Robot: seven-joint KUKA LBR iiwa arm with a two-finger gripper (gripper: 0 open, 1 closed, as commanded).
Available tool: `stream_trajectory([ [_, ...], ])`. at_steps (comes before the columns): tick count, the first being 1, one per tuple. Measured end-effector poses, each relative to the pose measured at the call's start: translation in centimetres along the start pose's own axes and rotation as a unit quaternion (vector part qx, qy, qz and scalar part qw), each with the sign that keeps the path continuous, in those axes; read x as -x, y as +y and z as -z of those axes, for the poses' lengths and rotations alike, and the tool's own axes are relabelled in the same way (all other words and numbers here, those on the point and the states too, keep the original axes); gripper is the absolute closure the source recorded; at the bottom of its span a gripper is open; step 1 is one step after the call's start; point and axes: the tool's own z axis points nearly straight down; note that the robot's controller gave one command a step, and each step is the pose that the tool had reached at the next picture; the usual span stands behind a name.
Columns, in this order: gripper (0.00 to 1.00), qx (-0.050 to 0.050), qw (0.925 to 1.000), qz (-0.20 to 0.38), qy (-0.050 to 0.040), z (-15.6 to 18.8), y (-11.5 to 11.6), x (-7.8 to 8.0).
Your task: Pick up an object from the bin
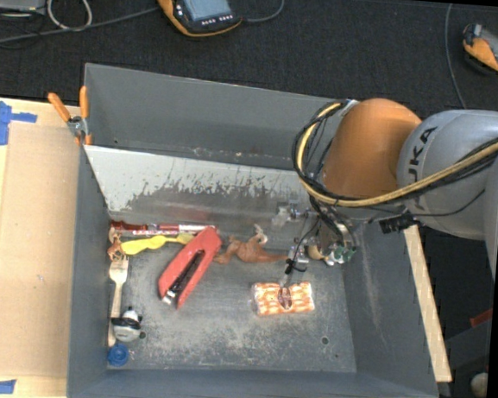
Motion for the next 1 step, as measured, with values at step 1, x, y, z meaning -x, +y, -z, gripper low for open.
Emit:
stream_trajectory([
  [1,0.00,0.000,1.0000,0.000,-0.0037,0.47,0.00,0.17],
])
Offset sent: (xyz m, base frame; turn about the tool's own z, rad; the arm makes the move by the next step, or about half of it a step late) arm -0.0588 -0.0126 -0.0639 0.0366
